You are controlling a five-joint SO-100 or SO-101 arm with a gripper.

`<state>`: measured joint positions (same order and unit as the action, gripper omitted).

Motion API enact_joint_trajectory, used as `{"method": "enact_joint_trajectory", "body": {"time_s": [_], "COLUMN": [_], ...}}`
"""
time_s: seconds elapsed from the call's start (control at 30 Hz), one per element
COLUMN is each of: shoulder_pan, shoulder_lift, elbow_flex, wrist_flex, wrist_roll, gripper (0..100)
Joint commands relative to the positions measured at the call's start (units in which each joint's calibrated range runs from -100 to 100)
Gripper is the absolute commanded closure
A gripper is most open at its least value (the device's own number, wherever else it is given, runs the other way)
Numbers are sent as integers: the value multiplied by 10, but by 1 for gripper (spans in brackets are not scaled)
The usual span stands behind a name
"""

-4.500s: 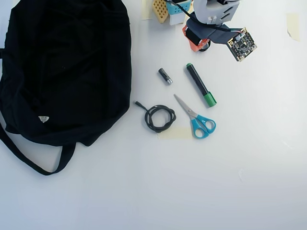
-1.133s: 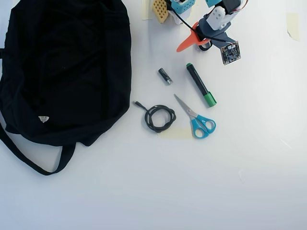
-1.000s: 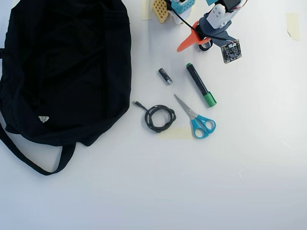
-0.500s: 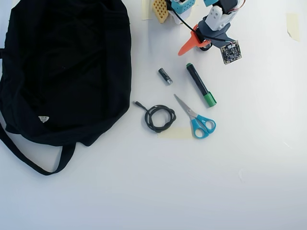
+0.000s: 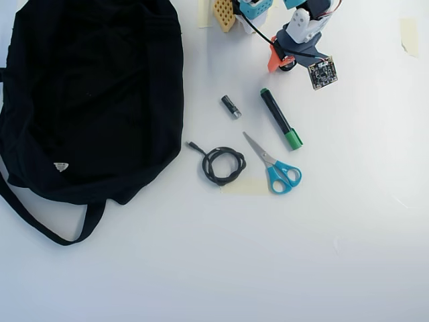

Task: Put the bike light into the black bag

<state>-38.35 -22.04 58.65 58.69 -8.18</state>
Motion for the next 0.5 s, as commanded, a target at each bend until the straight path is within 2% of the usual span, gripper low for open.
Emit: {"method": "enact_joint_trajectory", "body": {"time_s": [0.0,0.37,0.47], "shoulder_pan": [0,30,45], "shoulder_lift": [-16,-18,-18], "elbow_flex": [-11,-115,-166], "wrist_flex": [-6,3,33], "wrist_roll": [-1,-3,-3], "gripper": [98,98,98]}}
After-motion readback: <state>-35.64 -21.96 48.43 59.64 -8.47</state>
